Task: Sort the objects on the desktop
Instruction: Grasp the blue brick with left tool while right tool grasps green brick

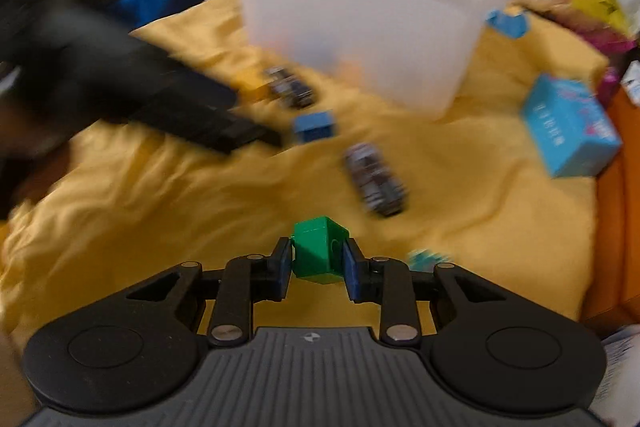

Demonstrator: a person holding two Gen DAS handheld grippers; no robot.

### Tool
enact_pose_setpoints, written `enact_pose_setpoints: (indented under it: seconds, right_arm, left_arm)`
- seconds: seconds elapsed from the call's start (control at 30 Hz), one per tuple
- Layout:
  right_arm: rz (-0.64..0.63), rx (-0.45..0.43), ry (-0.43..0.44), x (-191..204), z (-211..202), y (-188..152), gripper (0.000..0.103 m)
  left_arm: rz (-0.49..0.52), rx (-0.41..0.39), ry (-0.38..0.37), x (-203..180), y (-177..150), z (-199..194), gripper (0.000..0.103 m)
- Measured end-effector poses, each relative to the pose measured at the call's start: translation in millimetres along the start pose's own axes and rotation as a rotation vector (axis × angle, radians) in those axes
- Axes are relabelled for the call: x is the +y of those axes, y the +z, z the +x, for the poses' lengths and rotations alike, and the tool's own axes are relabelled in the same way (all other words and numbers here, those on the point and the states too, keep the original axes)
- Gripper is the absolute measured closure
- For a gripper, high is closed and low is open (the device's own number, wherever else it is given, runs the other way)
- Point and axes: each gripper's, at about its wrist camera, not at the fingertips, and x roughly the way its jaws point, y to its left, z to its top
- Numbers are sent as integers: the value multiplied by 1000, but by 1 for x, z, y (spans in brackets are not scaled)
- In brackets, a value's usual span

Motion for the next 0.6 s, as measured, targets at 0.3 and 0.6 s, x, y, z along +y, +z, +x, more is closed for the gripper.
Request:
enact_pose_setpoints:
  seconds: [0.3,0.6]
  right_arm:
    - [-18,23,21,31,1,-18,73]
    - [45,22,74,27,-5,-20,73]
  left_arm:
    - [-91,77,-40,8,16,50,69]
    - [263,11,160,-33,-27,-8,73]
